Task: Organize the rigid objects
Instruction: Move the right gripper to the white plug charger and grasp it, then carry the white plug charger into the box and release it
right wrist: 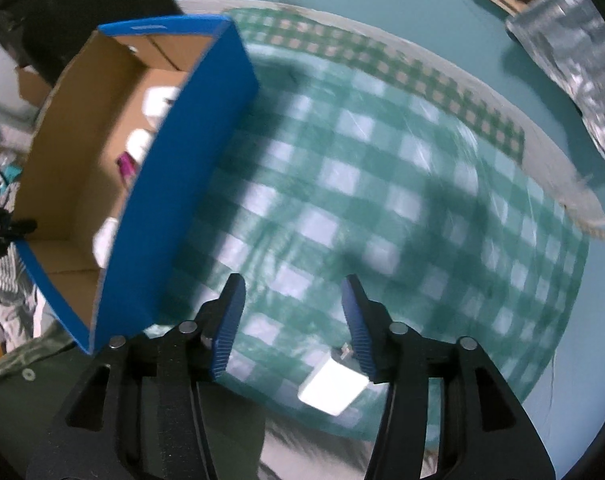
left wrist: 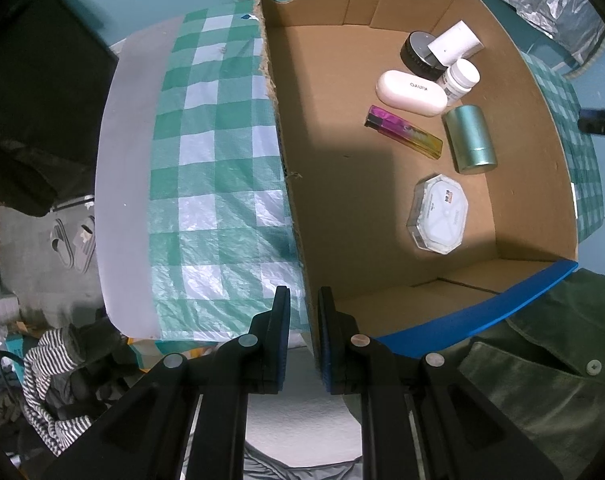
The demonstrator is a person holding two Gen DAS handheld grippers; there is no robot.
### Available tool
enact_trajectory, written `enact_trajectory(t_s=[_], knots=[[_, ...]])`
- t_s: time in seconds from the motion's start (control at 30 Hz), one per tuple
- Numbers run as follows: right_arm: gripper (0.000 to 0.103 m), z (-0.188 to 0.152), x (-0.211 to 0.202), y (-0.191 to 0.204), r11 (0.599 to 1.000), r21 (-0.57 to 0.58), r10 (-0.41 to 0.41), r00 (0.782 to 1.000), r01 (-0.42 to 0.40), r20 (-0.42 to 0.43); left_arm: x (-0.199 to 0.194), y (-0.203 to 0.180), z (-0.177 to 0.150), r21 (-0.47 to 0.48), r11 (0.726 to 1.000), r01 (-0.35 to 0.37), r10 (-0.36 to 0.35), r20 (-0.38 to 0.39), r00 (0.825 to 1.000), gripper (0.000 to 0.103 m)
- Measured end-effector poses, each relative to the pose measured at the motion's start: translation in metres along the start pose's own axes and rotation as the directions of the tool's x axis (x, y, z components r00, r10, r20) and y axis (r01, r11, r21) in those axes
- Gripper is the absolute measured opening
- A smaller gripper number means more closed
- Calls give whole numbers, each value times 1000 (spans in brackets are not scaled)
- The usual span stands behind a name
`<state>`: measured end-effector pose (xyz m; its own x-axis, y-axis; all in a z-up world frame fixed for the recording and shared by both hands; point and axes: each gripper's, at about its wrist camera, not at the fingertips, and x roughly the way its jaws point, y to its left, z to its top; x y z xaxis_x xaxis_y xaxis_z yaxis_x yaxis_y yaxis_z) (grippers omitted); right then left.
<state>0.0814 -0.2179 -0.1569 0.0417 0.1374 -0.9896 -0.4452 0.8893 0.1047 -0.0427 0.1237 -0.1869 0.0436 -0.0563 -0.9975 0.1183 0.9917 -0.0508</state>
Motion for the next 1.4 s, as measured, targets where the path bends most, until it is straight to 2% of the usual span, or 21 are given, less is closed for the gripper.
enact_trajectory(t_s=[0.4,0.53,0.6,0.8,1.03,1.2,1.4], knots=[[53,-67,48,-43,977,202,-39,993,60,-111,0,2,2,7,1000,6,-6,-5,1000,13],[53,-88,65,-49,964,260,-24,989,61,-144,1,2,2,6,1000,4,-4,-6,1000,13],[57,-94,70,-51,957,283,-20,989,62,-149,1,2,3,6,1000,2,-2,-7,1000,13],[57,-106,86,-57,939,339,-2,987,58,-163,1,1,3,12,1000,-2,2,-11,1000,13],[56,-109,97,-57,947,311,-27,985,80,-173,0,0,3,6,1000,-6,6,-9,1000,13],[53,-107,97,-45,971,213,-78,984,111,-160,0,1,2,-3,1000,-6,6,-7,1000,13],[53,-93,97,-31,985,136,-85,984,106,-155,-1,1,2,-10,1000,-5,5,-5,1000,13]])
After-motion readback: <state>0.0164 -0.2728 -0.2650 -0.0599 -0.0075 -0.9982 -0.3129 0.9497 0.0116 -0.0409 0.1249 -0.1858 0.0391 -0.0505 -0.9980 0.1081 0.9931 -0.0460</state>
